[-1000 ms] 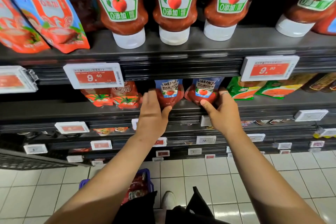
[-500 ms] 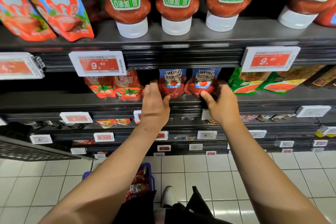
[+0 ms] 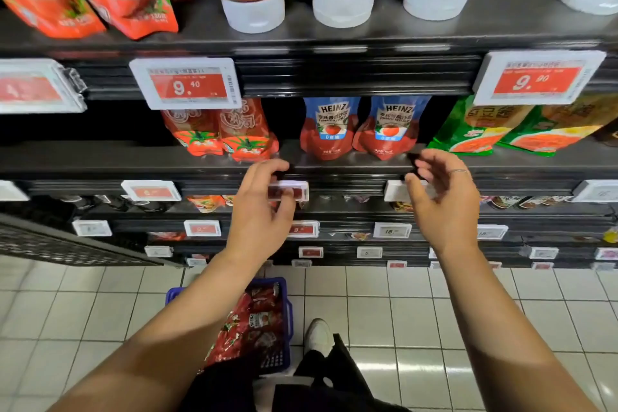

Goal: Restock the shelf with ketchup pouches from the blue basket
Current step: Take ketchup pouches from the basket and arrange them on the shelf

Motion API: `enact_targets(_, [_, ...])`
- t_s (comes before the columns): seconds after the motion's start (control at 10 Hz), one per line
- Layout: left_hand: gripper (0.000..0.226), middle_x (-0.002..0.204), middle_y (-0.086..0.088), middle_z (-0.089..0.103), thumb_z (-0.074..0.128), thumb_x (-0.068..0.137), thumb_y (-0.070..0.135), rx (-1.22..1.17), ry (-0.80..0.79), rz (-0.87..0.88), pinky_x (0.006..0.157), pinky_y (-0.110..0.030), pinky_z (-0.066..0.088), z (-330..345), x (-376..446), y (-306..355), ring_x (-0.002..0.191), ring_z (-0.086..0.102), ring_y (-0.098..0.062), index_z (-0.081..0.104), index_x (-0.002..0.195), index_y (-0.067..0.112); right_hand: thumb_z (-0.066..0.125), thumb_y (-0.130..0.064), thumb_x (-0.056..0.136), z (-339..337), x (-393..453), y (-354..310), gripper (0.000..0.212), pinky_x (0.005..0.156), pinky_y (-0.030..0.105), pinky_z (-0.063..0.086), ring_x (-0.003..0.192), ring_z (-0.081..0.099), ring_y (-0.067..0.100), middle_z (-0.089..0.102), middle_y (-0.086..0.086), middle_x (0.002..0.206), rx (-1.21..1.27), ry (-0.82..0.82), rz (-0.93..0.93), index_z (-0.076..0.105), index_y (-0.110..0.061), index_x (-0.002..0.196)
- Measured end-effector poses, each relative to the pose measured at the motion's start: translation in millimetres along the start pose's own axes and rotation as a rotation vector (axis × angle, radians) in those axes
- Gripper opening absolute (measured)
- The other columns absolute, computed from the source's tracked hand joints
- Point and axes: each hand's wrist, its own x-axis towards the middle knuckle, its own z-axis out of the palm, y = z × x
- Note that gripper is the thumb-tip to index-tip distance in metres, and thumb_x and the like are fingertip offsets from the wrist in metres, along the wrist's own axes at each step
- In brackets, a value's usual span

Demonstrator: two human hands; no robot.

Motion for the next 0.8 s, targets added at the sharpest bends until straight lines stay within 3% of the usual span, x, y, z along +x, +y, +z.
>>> enact_targets(0.1, [0.032,0.111,0.010,0.058,0.061,0.089,0.004,0.084,-0.014,0.049,0.082,-0.013,0.044,-27.0,-19.8,-28.2,0.105,0.056,-0.005,0.059,0.113,0.024,0.071,-0.022,0.087,2.0,-23.5,9.5,0.026,0.081,0.030,0.053,0.085,0.066,0.016,0.065,0.002,0.102,0.014,0.024,-0.048,0.061,-0.036,0.107])
enact_targets(0.2, [0.031,0.110,0.011,0.060,0.063,0.089,0.003,0.166,-0.158,-0.062,0.085,-0.008,0.041,-52.7,-37.8,-68.7,0.103,0.054,-0.001,0.061,0.109,0.026,0.071,-0.027,0.085,15.3,-52.3,14.9,0.024,0.076,0.024,0.052,0.077,0.064,0.014,0.063,-0.004,0.094,0.013,-0.043,-0.004,0.060,-0.037,0.103])
enact_targets(0.3, [0.021,0.104,0.006,0.065,0.065,0.090,0.006,0.242,-0.333,-0.314,0.090,-0.025,0.047,-75.3,-60.1,-116.5,0.099,0.060,-0.011,0.064,0.103,0.023,0.076,-0.026,0.083,40.6,-82.5,20.5,0.025,0.078,0.020,0.051,0.088,0.064,0.012,0.063,-0.007,0.096,-0.064,-0.219,0.095,0.057,-0.034,0.097])
enact_targets(0.4, [0.015,0.100,-0.005,0.071,0.066,0.092,0.010,0.308,-0.549,-0.620,0.089,-0.033,0.051,-105.1,-88.9,-162.1,0.096,0.067,-0.026,0.064,0.096,0.024,0.079,-0.020,0.081,77.9,-118.0,30.8,0.020,0.090,0.032,0.053,0.092,0.067,0.017,0.067,-0.007,0.093,-0.246,-0.541,0.395,0.060,-0.026,0.085])
enact_targets(0.5, [0.020,0.098,-0.004,0.064,0.063,0.097,0.013,0.278,-0.711,-0.790,0.084,-0.028,0.050,-142.1,-127.1,-201.7,0.094,0.060,-0.020,0.059,0.087,0.030,0.080,-0.022,0.081,118.9,-164.3,32.3,0.019,0.089,0.031,0.050,0.094,0.068,0.024,0.070,-0.001,0.091,-0.333,-0.715,0.606,0.061,-0.026,0.079])
enact_targets(0.6, [0.009,0.094,-0.004,0.059,0.060,0.100,0.019,0.270,-0.709,-0.813,0.069,-0.020,0.043,-181.7,-166.2,-236.1,0.090,0.054,-0.018,0.060,0.092,0.024,0.078,-0.020,0.082,168.5,-216.0,23.0,0.014,0.083,0.032,0.051,0.088,0.067,0.023,0.073,0.003,0.096,-0.335,-0.718,0.660,0.065,-0.022,0.085])
enact_targets(0.7, [0.038,0.083,-0.010,0.063,0.053,0.095,0.040,0.297,-0.576,-0.742,0.066,-0.028,0.044,-209.4,-185.0,-269.2,0.081,0.056,-0.020,0.069,0.086,0.008,0.077,-0.013,0.082,212.8,-268.8,15.4,0.012,0.081,0.044,0.059,0.082,0.071,0.024,0.075,0.003,0.088,-0.262,-0.669,0.806,0.070,-0.018,0.090])
enact_targets(0.8, [0.022,0.080,-0.003,0.065,0.052,0.098,0.028,0.308,-0.524,-0.842,0.061,-0.026,0.039,-229.2,-209.1,-312.1,0.090,0.066,-0.030,0.065,0.089,0.012,0.076,-0.005,0.082,249.2,-316.1,11.9,0.013,0.082,0.061,0.057,0.079,0.066,0.031,0.071,0.016,0.086,-0.215,-0.610,0.923,0.068,-0.007,0.092])
